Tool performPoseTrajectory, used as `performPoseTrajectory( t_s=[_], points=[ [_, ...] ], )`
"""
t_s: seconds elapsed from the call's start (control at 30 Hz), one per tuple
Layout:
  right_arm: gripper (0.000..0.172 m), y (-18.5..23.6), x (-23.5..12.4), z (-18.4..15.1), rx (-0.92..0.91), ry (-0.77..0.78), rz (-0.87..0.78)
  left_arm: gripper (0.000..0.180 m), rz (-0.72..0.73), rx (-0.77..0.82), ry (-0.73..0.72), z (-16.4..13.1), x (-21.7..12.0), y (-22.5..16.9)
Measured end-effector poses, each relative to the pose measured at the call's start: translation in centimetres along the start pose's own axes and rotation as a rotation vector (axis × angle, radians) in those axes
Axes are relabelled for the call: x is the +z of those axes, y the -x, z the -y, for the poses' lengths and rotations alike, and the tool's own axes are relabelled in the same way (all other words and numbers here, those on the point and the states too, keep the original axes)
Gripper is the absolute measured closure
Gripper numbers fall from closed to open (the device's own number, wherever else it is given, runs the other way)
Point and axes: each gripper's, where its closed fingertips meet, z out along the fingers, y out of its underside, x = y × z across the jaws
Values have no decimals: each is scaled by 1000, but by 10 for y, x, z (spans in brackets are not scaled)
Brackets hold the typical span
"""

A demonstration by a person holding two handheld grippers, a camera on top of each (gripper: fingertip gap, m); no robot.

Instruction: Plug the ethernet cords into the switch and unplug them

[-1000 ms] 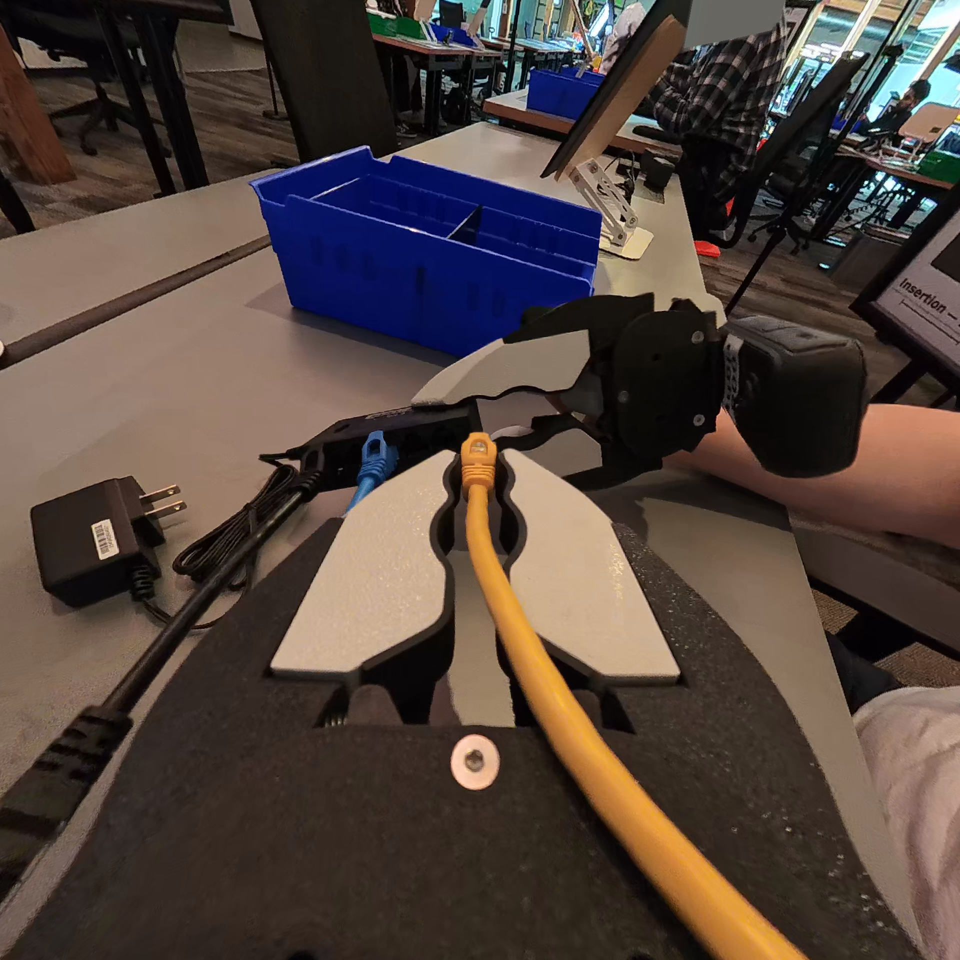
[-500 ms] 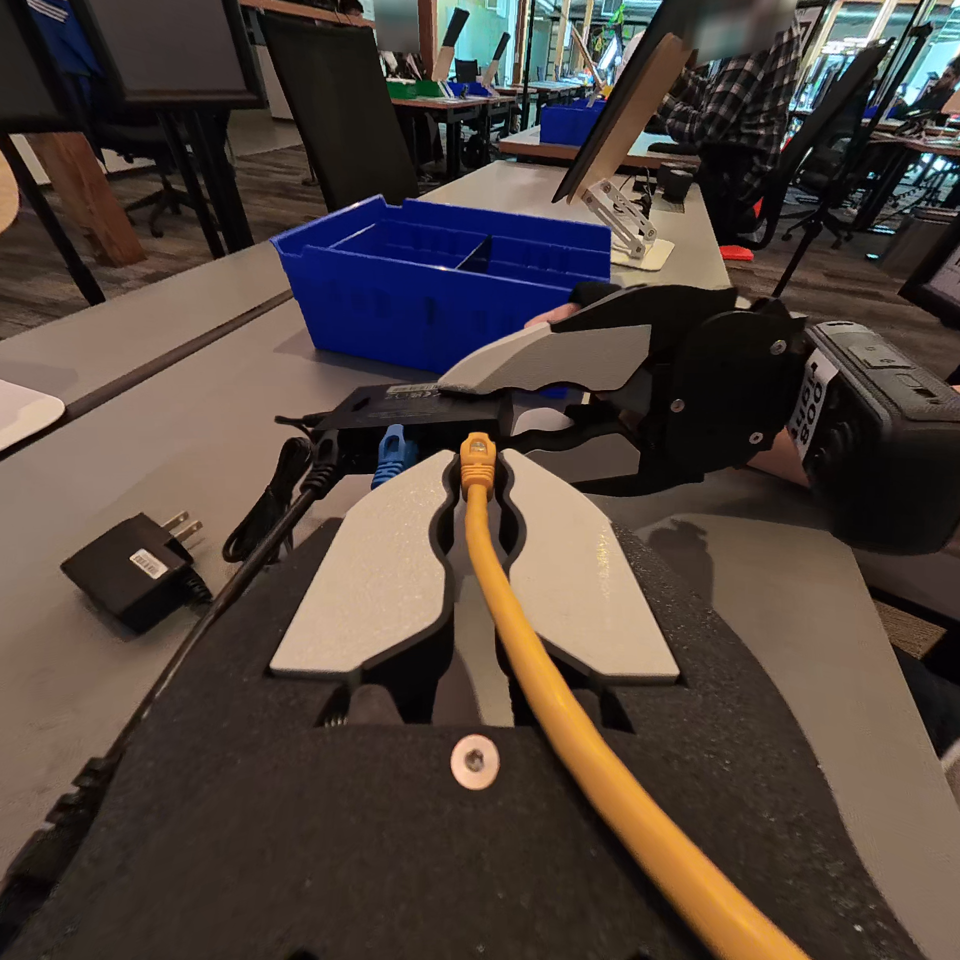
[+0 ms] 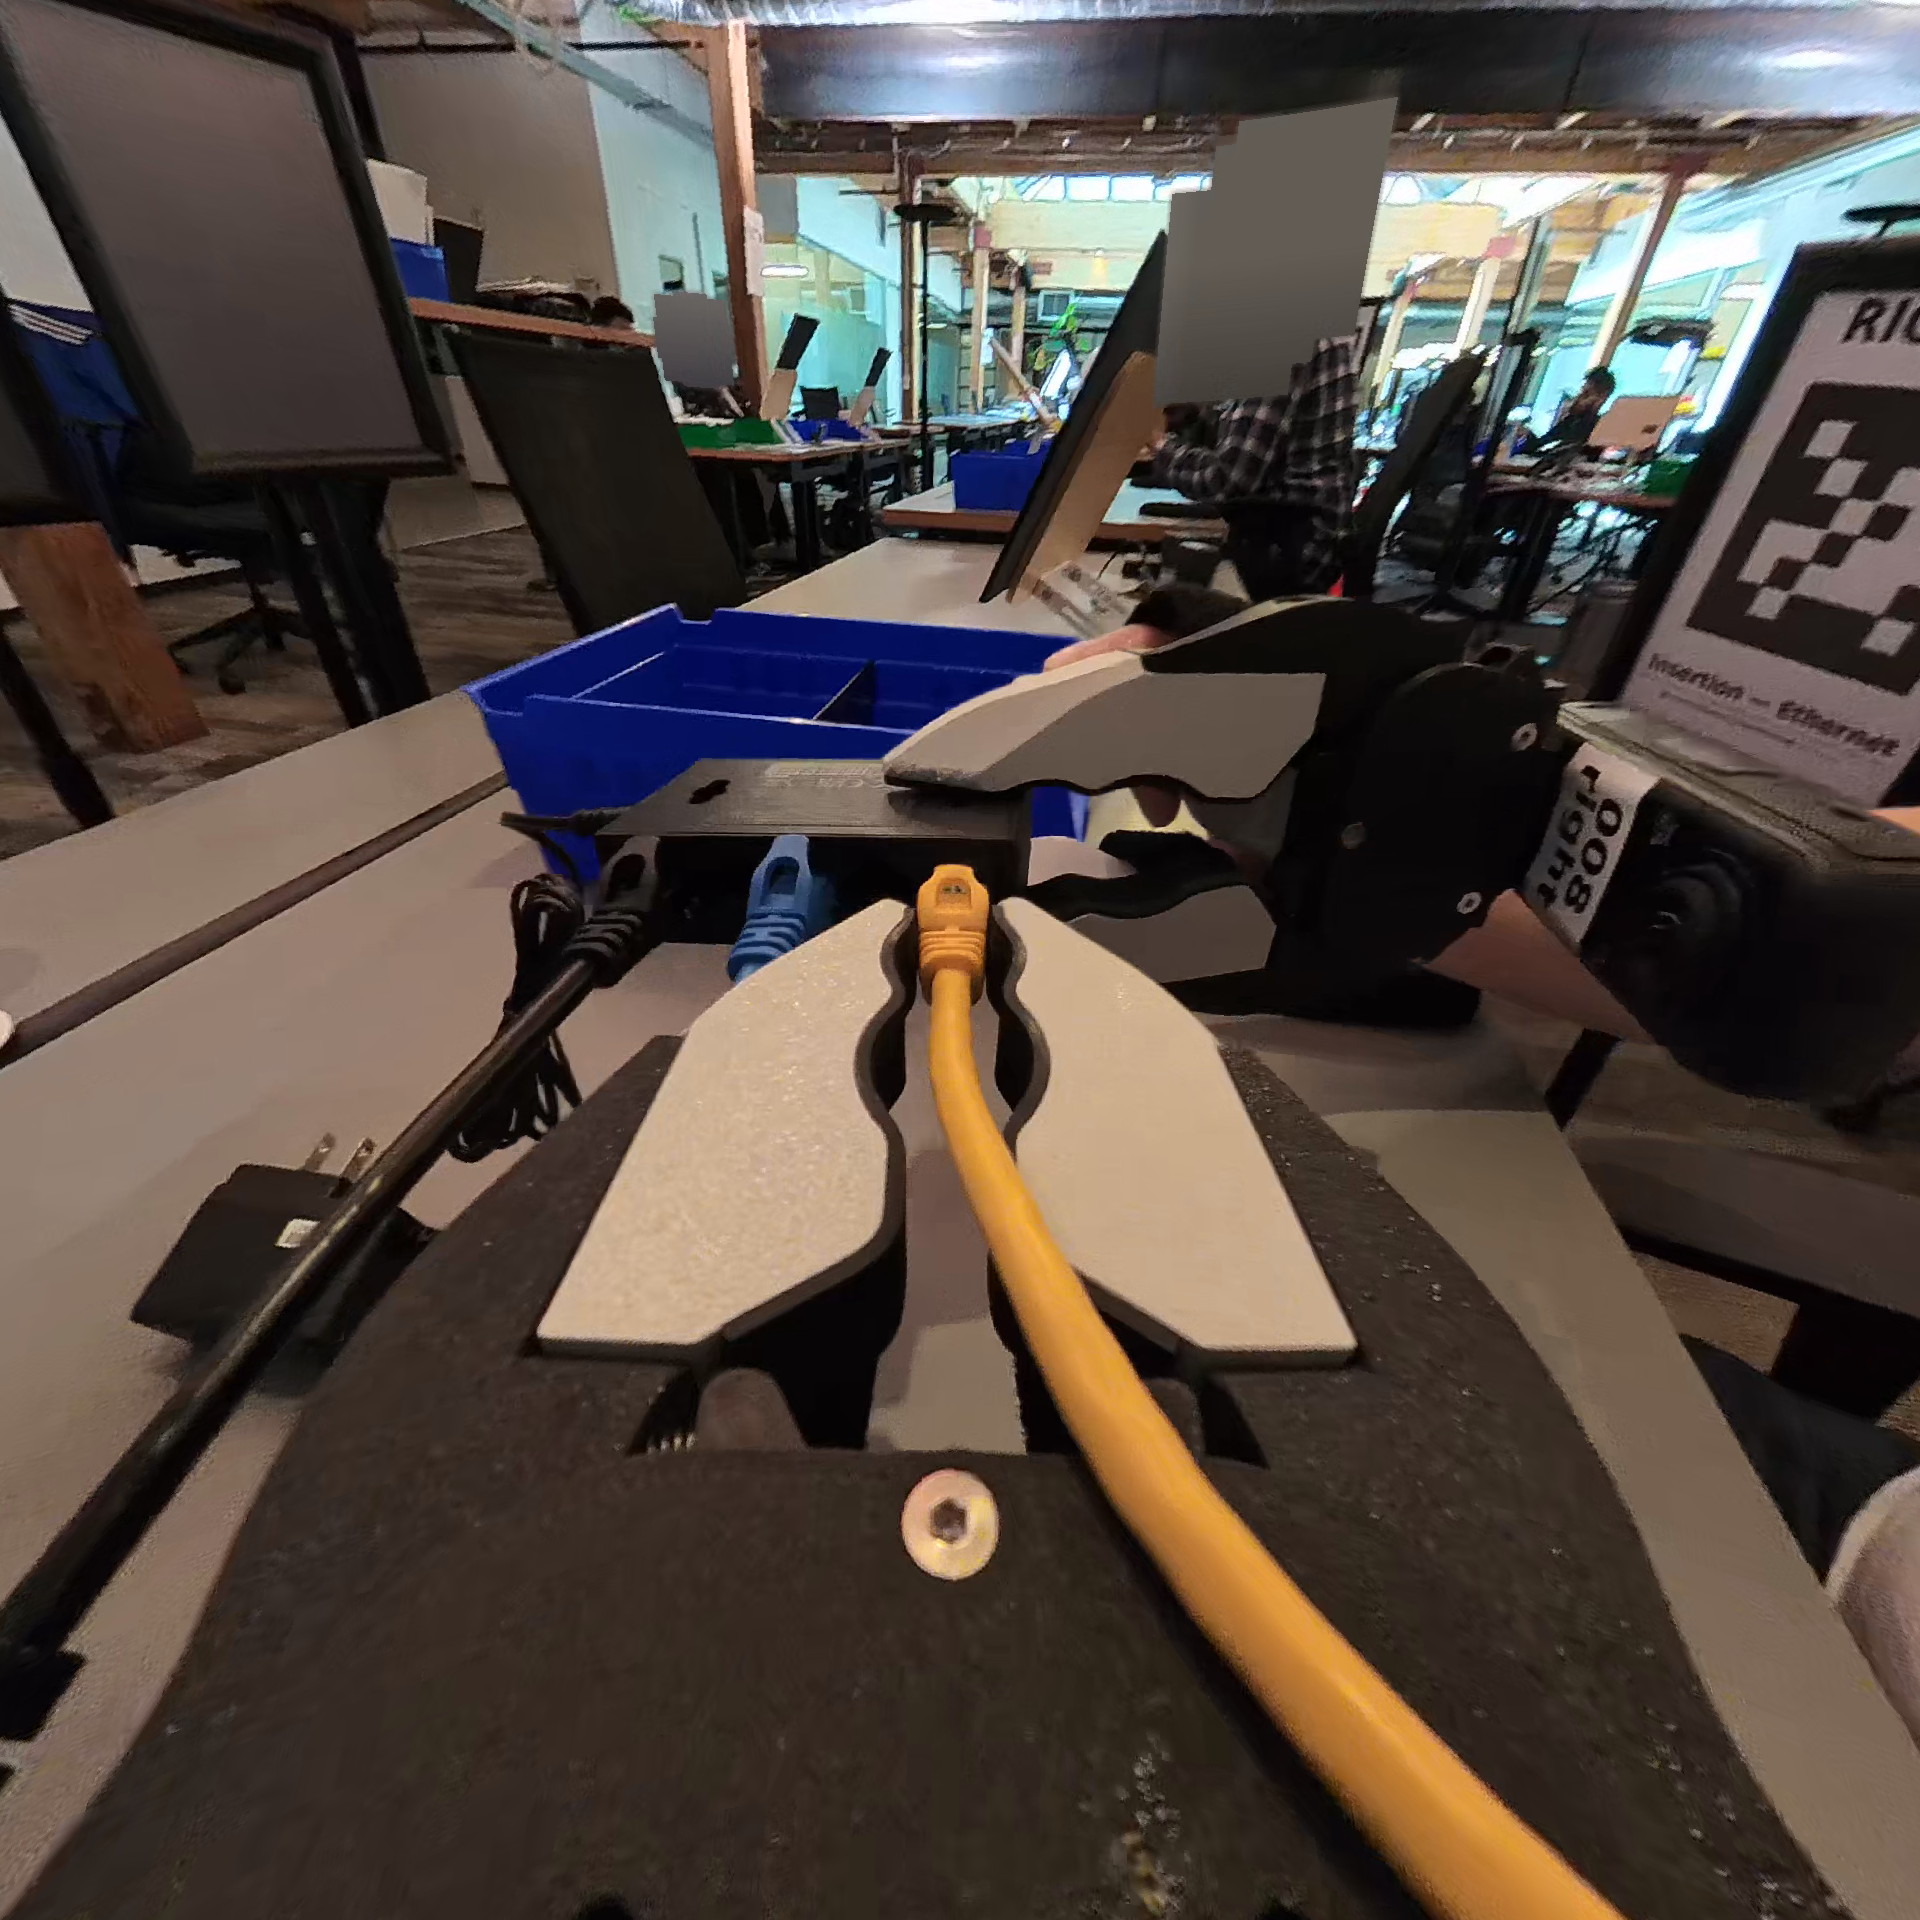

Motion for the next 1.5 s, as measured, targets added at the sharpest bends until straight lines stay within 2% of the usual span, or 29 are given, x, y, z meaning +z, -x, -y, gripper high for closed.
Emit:
performPoseTrajectory(
  t_s=[0.1, 0.3, 0.47, 0.63, 0.8, 0.93, 1.3, 1.4, 1.5],
  points=[
    [145, -9, -6, 4, -6, -20, -29, 169, -63, -18, -51, 8, -2, -8],
    [145, -20, -18, 13, -33, -75, -48, 169, -95, 84, -103, 19, -6, -21],
    [145, -24, -23, 14, -29, -106, -37, 169, -33, 188, -110, 24, -4, -24],
    [145, -20, -23, 9, -40, -107, -12, 169, -36, 105, -82, 19, 1, -22],
    [145, -10, -17, 5, 60, -122, 78, 169, -56, 11, -69, 15, 4, -18],
    [145, -4, -10, 1, 79, -78, 116, 169, -18, -23, -48, 10, 6, -12],
    [145, 14, 2, -2, 167, 31, 167, 169, 113, -1, 25, -3, 20, -10],
    [144, 14, 3, -1, 217, 14, 167, 169, 129, 23, 19, -2, 19, -10],
    [144, 10, 3, 0, 173, 18, 153, 169, 130, 28, 12, 1, 17, -11]
  ],
)
